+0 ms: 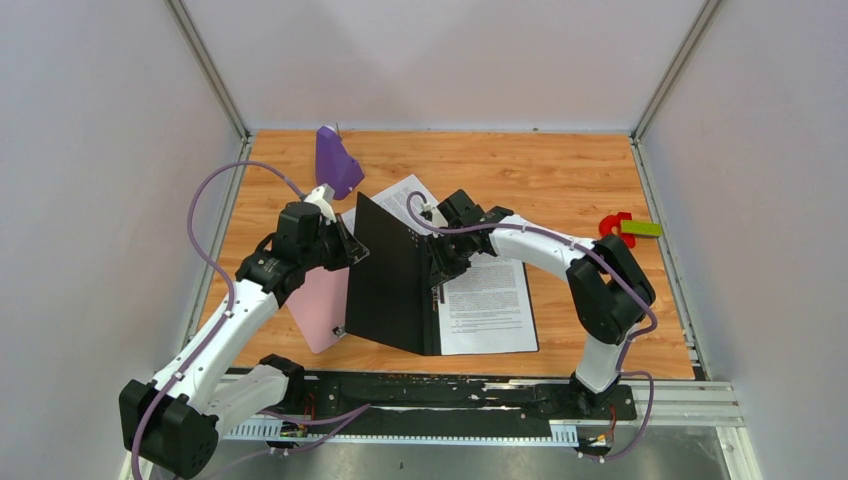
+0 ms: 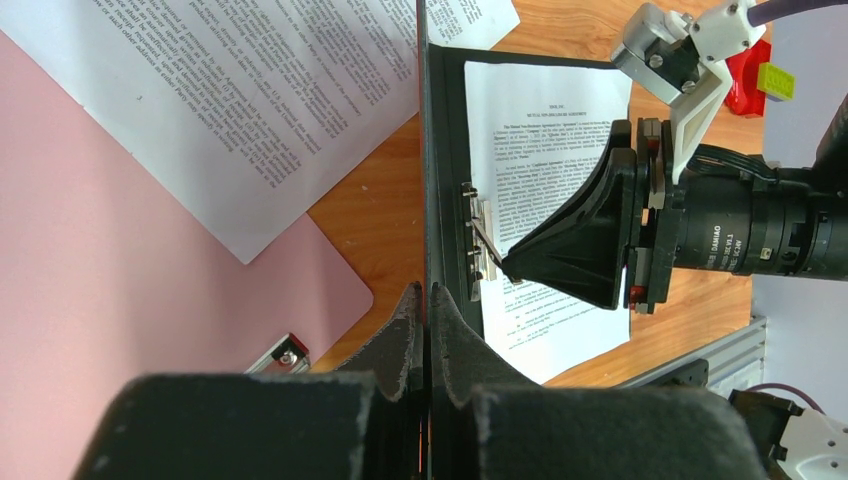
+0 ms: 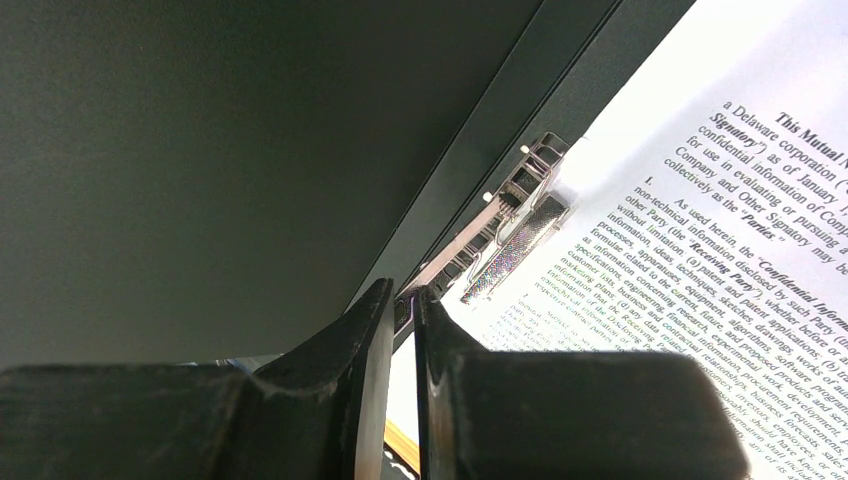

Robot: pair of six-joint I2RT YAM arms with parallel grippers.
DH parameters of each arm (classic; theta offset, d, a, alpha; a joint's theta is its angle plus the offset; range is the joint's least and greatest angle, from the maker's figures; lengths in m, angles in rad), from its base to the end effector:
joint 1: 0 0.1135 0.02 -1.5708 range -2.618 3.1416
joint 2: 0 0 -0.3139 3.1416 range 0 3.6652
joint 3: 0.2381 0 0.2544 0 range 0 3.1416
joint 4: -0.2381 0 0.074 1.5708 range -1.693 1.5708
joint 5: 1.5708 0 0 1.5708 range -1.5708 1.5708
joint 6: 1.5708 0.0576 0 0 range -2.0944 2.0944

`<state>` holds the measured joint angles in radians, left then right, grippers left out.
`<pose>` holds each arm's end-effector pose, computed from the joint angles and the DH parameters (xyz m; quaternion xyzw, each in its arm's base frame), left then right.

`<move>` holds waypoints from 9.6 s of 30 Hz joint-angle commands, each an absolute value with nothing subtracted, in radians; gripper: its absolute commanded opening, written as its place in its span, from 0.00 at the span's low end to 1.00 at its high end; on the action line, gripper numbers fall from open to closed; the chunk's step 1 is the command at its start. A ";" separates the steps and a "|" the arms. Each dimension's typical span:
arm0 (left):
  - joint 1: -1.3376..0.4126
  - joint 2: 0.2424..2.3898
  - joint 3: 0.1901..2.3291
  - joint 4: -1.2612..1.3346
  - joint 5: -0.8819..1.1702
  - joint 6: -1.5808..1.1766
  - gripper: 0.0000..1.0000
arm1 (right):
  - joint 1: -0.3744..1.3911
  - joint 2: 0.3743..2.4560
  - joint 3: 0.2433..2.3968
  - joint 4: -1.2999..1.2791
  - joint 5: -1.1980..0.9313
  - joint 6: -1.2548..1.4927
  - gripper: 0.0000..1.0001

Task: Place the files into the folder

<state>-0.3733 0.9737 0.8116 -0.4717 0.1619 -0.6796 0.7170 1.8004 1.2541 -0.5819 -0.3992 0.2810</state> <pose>0.1853 -0.0825 0.3149 -0.0996 0.8845 -0.2885 0.3529 0.2780 0.2720 0.2272 -0.2493 0.9242 0.2728 0.0963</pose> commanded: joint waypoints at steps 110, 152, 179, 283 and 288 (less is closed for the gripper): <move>-0.373 0.933 0.810 -0.454 0.026 -0.682 0.00 | 0.804 1.710 1.236 -0.632 -0.295 0.235 0.11; -0.374 0.913 0.813 -0.477 0.003 -0.680 0.00 | 0.881 1.798 1.105 -0.646 -0.132 0.249 0.04; -0.373 0.916 0.807 -0.481 0.002 -0.679 0.00 | 0.910 1.786 1.040 -0.593 -0.026 0.293 0.00; -0.659 1.704 0.712 0.053 0.299 -0.763 0.23 | 0.873 1.608 0.680 -0.125 -0.037 0.304 0.00; -0.664 1.725 0.716 -0.031 0.247 -0.740 0.12 | 0.862 1.581 0.690 -0.147 -0.046 0.317 0.01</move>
<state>-0.6521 1.6783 0.7376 0.1116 0.3496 -0.7807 0.8890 1.5707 0.7200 0.0200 -0.1204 0.3470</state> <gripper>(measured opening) 0.158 0.011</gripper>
